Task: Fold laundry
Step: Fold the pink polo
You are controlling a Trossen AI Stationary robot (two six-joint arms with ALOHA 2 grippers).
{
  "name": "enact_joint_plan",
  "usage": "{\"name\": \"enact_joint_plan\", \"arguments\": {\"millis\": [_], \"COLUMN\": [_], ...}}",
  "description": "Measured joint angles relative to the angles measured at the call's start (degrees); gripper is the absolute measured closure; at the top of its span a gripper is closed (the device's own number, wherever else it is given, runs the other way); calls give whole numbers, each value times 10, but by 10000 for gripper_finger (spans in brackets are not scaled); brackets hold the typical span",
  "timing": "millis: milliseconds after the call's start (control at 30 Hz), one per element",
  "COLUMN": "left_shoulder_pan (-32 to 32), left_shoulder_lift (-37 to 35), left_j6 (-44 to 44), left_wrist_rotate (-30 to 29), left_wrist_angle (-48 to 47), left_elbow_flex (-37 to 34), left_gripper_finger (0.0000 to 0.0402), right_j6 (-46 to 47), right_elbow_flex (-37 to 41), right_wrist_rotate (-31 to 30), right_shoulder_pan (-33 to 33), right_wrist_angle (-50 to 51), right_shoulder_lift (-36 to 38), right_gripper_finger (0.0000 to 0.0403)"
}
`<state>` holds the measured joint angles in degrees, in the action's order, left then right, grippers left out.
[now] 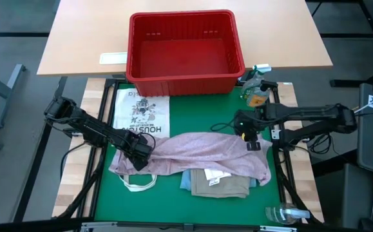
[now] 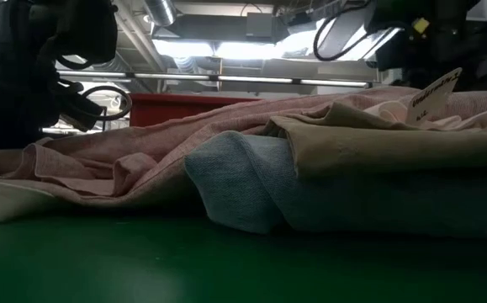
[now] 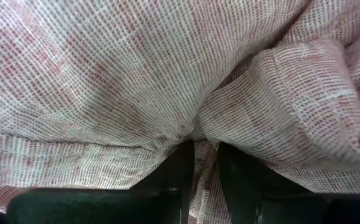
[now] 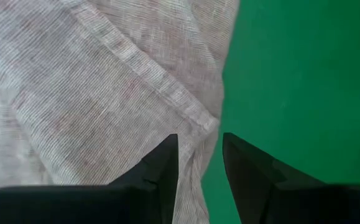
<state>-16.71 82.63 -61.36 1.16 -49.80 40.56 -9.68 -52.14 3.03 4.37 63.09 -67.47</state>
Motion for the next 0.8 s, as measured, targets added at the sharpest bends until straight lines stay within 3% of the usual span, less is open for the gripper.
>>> {"name": "enact_joint_plan", "arguments": {"millis": [167,567,667,800], "left_shoulder_pan": [0,0,0,0], "left_shoulder_lift": [0,0,0,0], "left_j6": [0,0,0,0], "left_wrist_rotate": [-1,-2,-3,-6], "left_wrist_angle": [4,16,16,16], "left_elbow_flex": [0,0,0,0], "left_gripper_finger": [330,330,330,330], "right_j6": [-18,-28,-27,-27], "right_elbow_flex": [4,4,4,4], "right_wrist_rotate": [26,26,26,26], "right_shoulder_pan": [14,13,13,13], "right_wrist_angle": [-16,-30,-20,7], "right_shoulder_lift": [-18,-81,-81,-81], "right_gripper_finger": [276,278,300,366]}}
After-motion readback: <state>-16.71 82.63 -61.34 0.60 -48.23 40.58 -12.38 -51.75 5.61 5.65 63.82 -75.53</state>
